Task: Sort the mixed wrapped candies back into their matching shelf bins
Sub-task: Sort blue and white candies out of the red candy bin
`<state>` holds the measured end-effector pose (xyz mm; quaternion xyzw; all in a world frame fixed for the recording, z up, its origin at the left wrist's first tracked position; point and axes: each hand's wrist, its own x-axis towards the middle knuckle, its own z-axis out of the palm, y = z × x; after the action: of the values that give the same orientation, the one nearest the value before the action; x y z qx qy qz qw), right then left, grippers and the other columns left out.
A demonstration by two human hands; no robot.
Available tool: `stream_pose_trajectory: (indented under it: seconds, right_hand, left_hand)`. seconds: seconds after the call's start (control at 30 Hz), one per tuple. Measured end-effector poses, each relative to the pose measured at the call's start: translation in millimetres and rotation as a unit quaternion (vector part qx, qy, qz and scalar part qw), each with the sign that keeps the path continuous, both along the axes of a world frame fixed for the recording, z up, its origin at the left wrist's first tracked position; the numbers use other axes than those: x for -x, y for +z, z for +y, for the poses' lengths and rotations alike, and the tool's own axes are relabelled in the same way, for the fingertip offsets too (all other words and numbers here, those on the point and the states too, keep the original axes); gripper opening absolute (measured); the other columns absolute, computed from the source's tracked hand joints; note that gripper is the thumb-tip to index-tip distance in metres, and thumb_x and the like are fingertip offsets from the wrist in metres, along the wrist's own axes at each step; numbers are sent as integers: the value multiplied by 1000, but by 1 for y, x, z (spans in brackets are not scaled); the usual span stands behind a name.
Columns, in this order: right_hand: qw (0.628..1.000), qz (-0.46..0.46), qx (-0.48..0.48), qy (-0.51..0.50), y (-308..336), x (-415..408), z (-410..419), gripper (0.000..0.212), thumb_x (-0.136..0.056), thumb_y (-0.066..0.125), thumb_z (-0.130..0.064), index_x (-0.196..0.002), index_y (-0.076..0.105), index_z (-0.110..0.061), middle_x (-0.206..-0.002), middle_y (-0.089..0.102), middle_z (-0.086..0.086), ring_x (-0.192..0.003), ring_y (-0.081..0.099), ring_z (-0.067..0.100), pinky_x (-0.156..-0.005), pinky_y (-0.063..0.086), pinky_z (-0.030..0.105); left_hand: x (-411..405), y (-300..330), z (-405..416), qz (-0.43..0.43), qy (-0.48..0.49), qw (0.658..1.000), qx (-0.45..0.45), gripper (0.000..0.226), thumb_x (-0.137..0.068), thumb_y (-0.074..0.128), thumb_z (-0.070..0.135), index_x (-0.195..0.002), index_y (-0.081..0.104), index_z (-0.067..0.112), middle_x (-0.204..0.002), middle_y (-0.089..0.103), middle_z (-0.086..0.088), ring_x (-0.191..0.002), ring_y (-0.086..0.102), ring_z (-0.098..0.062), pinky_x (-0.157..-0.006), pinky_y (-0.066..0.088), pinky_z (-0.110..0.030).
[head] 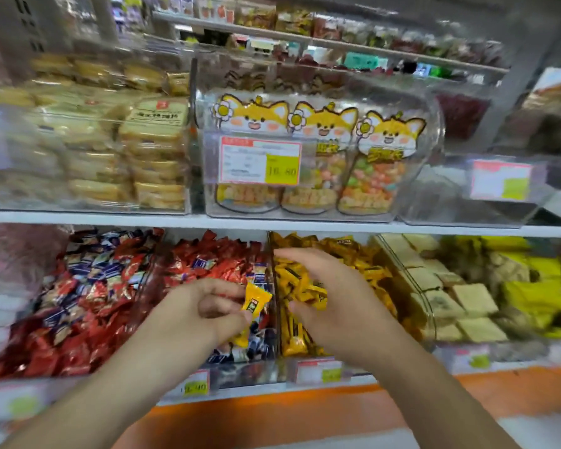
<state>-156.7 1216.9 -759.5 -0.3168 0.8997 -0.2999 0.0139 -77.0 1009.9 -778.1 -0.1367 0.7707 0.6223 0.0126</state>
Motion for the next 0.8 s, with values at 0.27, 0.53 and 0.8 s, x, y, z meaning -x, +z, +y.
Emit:
stream_pose_trajectory:
  seconds: [0.27, 0.53, 0.8]
  right_hand:
    - [999, -1, 31, 33, -14, -2, 21, 38, -90, 78, -34, -124, 63, -42, -117, 58, -22, -115, 50, -1, -97, 47, 24]
    - [997, 30, 31, -60, -10, 7, 38, 20, -90, 76, -43, -107, 70, -34, -108, 61, -19, -102, 56, 3, -89, 52, 29]
    - [964, 23, -19, -266, -16, 25, 49, 54, -95, 67, -46, -143, 53, -27, -124, 61, -1, -105, 64, 26, -77, 52, 33]
  left_hand:
    - [9, 3, 28, -28, -17, 999, -8, 35, -81, 85, 25, -112, 71, 22, -90, 78, 0, -61, 59, -17, -68, 51, -34]
    - [7, 8, 25, -9, -6, 1000, 27, 27, -89, 74, 36, -113, 70, 25, -96, 79, 2, -86, 72, -29, -82, 57, -41]
    - [1, 9, -11, 23, 48, 995, 78, 10, -98, 68, 26, -108, 70, 27, -98, 79, 11, -92, 74, -9, -87, 57, -42]
